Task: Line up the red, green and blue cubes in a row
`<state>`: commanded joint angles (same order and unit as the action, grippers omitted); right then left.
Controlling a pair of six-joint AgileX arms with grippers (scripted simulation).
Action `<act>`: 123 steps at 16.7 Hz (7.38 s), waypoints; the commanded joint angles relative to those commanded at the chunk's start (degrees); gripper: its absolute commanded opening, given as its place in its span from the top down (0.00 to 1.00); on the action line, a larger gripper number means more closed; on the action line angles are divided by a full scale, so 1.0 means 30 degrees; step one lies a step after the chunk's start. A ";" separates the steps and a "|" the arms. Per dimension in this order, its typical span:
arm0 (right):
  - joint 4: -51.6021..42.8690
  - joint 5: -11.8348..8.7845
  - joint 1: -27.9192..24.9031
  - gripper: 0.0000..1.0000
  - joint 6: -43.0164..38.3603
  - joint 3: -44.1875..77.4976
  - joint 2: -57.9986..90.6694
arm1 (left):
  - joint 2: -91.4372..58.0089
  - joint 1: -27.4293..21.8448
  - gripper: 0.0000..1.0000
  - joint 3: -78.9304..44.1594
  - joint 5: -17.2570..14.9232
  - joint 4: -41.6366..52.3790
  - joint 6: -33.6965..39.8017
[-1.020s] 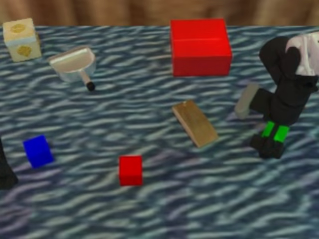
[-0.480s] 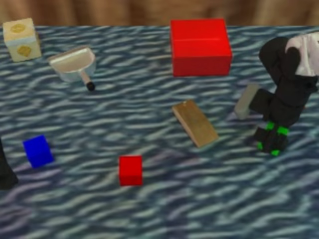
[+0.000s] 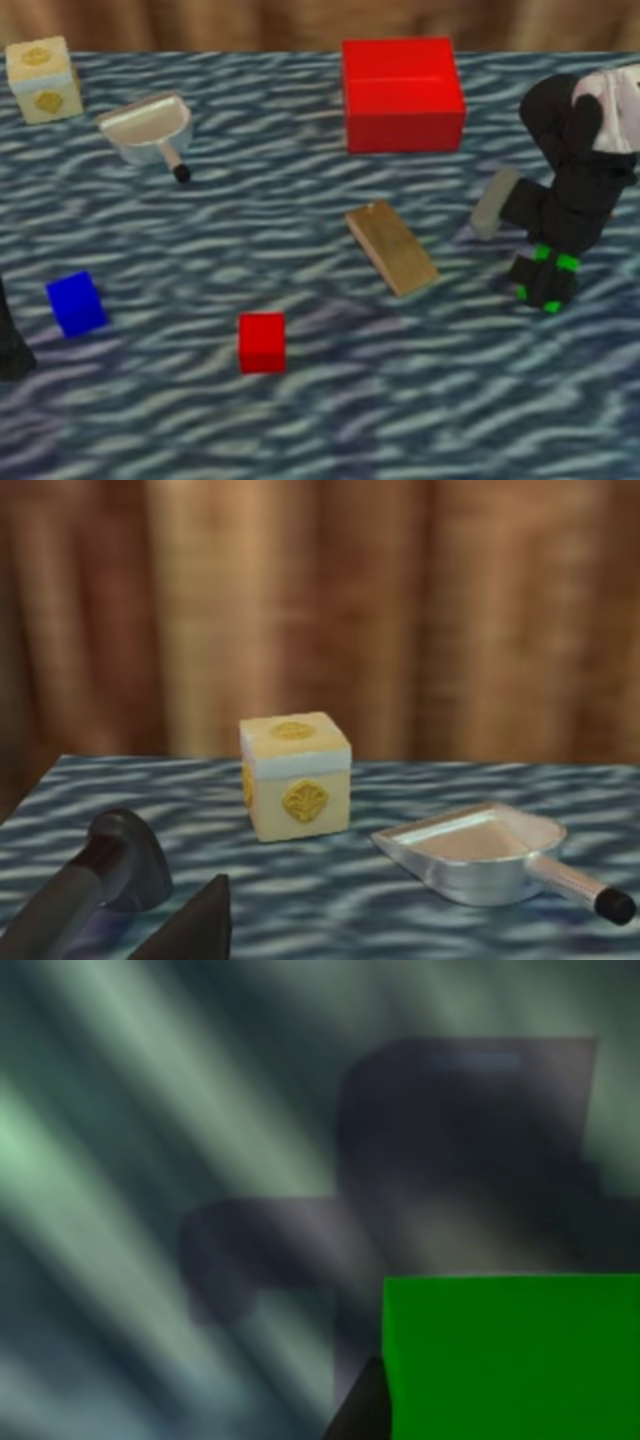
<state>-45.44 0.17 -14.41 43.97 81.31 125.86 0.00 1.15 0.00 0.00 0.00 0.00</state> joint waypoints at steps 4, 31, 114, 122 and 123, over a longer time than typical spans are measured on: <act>-0.0499 -0.0066 -0.0051 1.00 -0.0018 0.0235 -0.0359 | 0.0000 0.0000 0.00 0.0000 0.0000 0.0000 0.0000; -0.7327 -0.0131 -1.0129 1.00 -0.0062 0.7194 -0.0258 | 0.0000 0.0000 0.00 0.0000 0.0000 0.0000 0.0000; 1.5147 -0.0058 0.4614 0.00 -1.4658 -2.7103 -4.1954 | -3.6353 -0.1732 0.00 -2.5133 -0.0017 1.8778 -2.0161; 1.5147 -0.0058 0.4614 0.00 -1.4658 -2.7103 -4.1954 | -3.6770 -0.1668 0.00 -2.4773 -0.0018 1.8038 -2.0216; 1.5147 -0.0058 0.4614 0.00 -1.4658 -2.7103 -4.1954 | -3.7042 -0.1679 0.00 -2.4479 -0.0021 1.7461 -2.0223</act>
<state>0.00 0.00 -0.57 0.00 0.00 0.00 -111.13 -3.89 -73.44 -0.06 52.38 -60.67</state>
